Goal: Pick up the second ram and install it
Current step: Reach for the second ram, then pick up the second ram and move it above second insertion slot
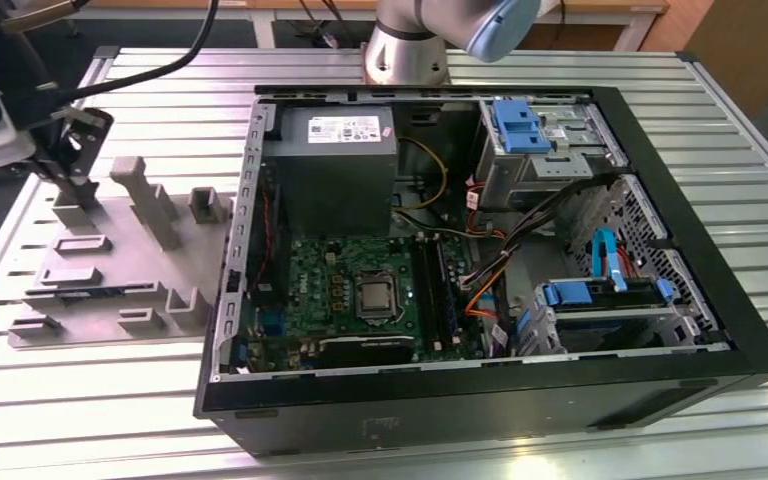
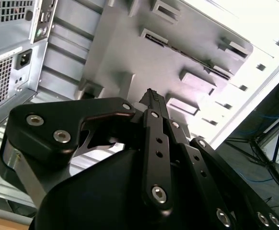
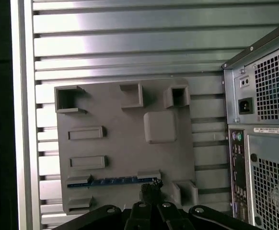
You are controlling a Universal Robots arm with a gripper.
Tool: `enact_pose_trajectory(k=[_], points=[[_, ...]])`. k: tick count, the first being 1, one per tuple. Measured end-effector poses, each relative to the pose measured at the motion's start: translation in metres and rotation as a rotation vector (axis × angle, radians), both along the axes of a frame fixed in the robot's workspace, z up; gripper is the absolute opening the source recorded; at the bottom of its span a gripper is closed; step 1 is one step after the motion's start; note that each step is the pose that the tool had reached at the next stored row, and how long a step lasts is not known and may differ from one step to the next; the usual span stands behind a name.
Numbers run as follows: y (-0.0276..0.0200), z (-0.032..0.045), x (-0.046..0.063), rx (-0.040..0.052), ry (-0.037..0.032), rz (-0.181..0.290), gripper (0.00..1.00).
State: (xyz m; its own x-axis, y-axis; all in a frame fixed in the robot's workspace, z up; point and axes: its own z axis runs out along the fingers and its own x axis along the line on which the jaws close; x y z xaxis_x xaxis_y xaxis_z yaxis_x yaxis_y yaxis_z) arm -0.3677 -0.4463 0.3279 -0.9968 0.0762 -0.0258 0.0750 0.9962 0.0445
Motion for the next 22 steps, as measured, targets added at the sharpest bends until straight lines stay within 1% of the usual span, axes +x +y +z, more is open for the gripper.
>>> enact_pose_trajectory(k=[6,9,15,18,22], points=[[-0.0029,-0.0076,-0.011,0.0,0.0,0.0,0.11],[-0.0036,-0.0123,-0.014,0.0001,-0.0002,0.0,0.11],[-0.0047,-0.019,-0.019,0.0,0.0001,0.0,0.11],[-0.0051,-0.0212,-0.021,0.0001,-0.0001,0.0,0.11],[-0.0051,-0.0216,-0.021,0.0,0.0,0.0,0.11]])
